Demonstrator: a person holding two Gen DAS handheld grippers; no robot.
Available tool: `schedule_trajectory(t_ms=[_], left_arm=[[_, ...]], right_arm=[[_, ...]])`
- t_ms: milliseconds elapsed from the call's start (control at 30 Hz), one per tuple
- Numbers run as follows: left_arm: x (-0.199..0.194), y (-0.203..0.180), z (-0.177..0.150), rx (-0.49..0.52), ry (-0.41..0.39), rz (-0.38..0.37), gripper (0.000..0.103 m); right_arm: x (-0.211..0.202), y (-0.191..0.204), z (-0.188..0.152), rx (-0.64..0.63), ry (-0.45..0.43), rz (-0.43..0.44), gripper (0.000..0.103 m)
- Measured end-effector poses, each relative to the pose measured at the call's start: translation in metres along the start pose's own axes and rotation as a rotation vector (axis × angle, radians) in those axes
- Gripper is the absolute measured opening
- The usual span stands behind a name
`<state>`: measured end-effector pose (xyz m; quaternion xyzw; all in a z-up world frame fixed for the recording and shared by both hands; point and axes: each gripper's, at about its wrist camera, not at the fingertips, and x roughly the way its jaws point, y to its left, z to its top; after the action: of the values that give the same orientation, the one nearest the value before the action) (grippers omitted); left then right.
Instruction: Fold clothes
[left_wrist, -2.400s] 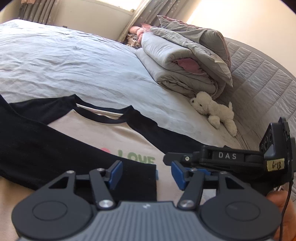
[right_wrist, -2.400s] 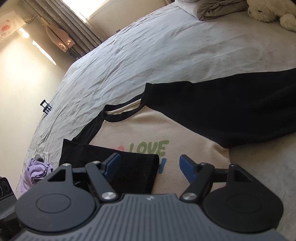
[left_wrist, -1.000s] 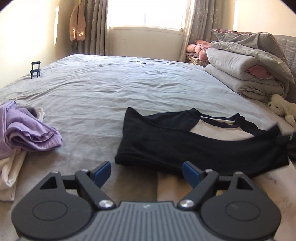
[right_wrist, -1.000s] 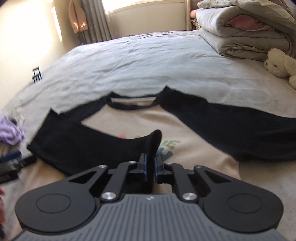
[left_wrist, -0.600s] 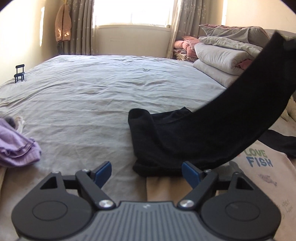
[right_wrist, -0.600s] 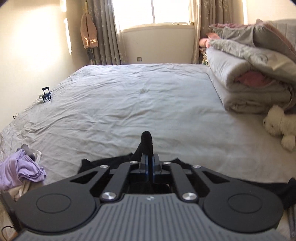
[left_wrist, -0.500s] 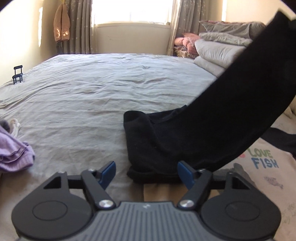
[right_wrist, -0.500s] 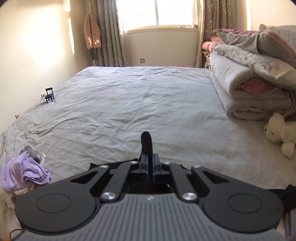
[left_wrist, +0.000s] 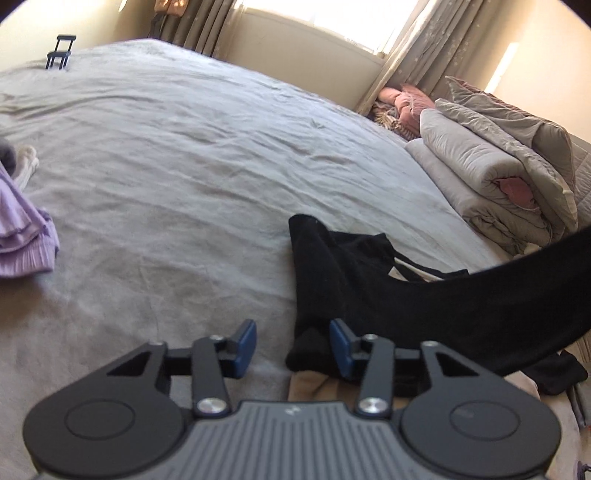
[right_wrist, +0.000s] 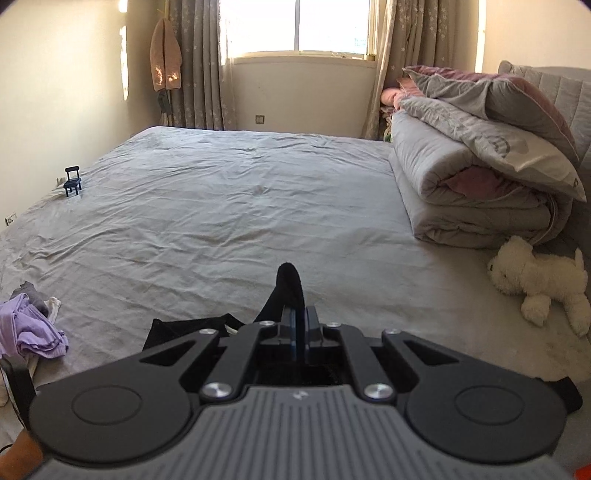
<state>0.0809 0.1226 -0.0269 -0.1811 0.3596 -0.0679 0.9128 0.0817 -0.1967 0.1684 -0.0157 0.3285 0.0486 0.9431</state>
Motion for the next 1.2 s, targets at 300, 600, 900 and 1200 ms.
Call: schedule_trajectory(t_ms=[300, 600, 900, 1200], left_arm=[[0.01, -0.002, 0.019, -0.007, -0.005, -0.007, 0.038], [0.049, -0.004, 0.038, -0.075, 0.018, -0.002, 0.005], [0.043, -0.012, 0.021, -0.022, -0.093, 0.039, 0.005], [0.032, -0.032, 0.009, 0.159, -0.08, 0.101, 0.037]], right_arm=[[0.04, -0.041, -0.049, 0.061, 0.101, -0.022, 0.006], [0.066, -0.074, -0.078, 0.096, 0.126, -0.027, 0.006], [0.094, -0.098, -0.1, 0.092, 0.117, -0.035, 0.006], [0.13, -0.13, -0.141, 0.178, 0.126, -0.069, 0.035]])
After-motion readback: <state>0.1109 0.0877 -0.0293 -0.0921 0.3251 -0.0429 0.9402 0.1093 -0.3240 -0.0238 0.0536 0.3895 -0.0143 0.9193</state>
